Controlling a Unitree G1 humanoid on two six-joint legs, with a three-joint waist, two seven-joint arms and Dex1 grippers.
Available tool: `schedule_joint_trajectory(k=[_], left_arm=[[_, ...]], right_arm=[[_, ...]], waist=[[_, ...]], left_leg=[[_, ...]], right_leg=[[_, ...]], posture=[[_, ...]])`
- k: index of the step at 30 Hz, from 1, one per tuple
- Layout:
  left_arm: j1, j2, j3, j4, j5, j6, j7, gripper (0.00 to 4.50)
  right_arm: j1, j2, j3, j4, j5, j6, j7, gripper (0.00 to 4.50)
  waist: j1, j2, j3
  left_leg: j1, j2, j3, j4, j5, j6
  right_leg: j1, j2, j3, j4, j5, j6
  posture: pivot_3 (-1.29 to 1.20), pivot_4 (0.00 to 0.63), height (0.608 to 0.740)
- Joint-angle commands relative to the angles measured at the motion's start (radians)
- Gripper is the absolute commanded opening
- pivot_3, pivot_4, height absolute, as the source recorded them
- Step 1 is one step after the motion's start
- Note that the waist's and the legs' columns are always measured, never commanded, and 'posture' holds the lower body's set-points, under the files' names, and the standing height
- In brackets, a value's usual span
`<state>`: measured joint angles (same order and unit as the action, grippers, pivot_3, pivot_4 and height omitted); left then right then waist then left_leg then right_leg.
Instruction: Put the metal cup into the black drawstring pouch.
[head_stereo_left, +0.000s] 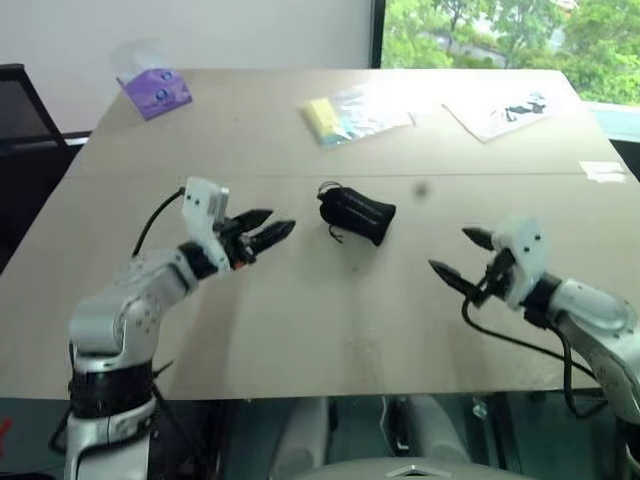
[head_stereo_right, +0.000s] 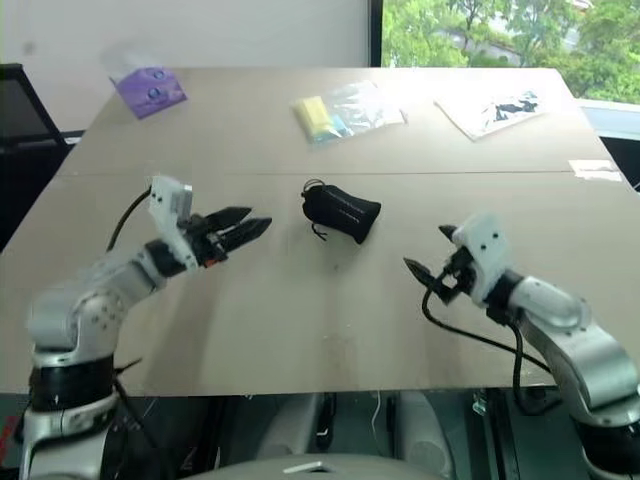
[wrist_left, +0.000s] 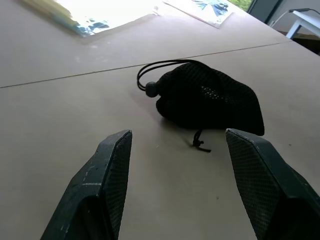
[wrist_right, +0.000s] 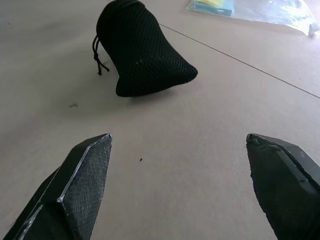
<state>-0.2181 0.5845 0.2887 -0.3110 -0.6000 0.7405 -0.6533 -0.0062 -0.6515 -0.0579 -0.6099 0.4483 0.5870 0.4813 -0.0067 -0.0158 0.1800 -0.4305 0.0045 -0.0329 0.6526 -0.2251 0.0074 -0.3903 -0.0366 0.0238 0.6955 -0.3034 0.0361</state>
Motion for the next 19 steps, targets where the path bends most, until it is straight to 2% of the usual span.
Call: schedule_joint_trajectory(k=[1, 3, 5, 6, 11, 19], left_arm=[[0.072, -0.011, 0.069, -0.082, 0.023, -0.120, 0.015, 3.06], [0.138, -0.023, 0.105, -0.118, -0.015, -0.130, 0.003, 3.59], [0.223, -0.041, 0.125, -0.173, -0.008, -0.155, 0.019, 4.29], [0.267, -0.051, 0.129, -0.202, 0.025, -0.163, 0.056, 4.40], [0.427, -0.103, 0.166, -0.277, 0.051, -0.217, 0.116, 4.40], [0.493, -0.175, 0.159, -0.278, 0.095, -0.299, 0.200, 4.40]], right_arm=[[0.078, 0.009, -0.096, -0.066, 0.004, -0.067, 0.014, 4.36], [0.152, 0.013, -0.131, -0.091, 0.016, -0.082, 0.030, 4.50], [0.243, 0.014, -0.153, -0.106, -0.039, -0.147, 0.039, 4.50], [0.286, 0.025, -0.168, -0.104, -0.085, -0.192, 0.020, 4.50], [0.423, 0.110, -0.229, -0.121, -0.105, -0.284, -0.002, 4.50], [0.388, 0.171, -0.233, -0.075, -0.153, -0.328, -0.048, 4.50]], waist=[[0.001, 0.000, 0.000], [0.003, -0.001, 0.000], [0.001, -0.001, 0.000], [0.000, -0.001, 0.000], [-0.002, -0.001, -0.001], [-0.004, -0.004, -0.006]], left_leg=[[0.001, 0.000, 0.000, 0.000, -0.001, 0.002], [0.003, 0.000, -0.001, 0.000, -0.002, 0.003], [0.006, 0.000, -0.001, 0.000, -0.002, 0.003], [0.007, 0.000, -0.001, 0.000, -0.002, 0.003], [0.016, 0.001, 0.000, -0.003, -0.002, 0.003], [0.017, 0.002, 0.001, -0.001, -0.002, 0.003]], right_leg=[[0.002, 0.000, -0.001, 0.000, 0.000, 0.000], [0.004, 0.000, -0.001, -0.001, 0.000, 0.000], [0.006, 0.000, -0.001, -0.001, 0.000, 0.000], [0.008, 0.000, -0.001, -0.001, 0.000, 0.000], [0.014, 0.000, 0.001, -0.001, -0.001, 0.000], [0.016, 0.001, 0.002, -0.002, -0.001, -0.001]], posture=[[0.00, 0.150, 0.740], [0.00, 0.150, 0.740], [0.00, 0.150, 0.740], [0.00, 0.150, 0.740], [0.00, 0.150, 0.740], [0.00, 0.150, 0.740]])
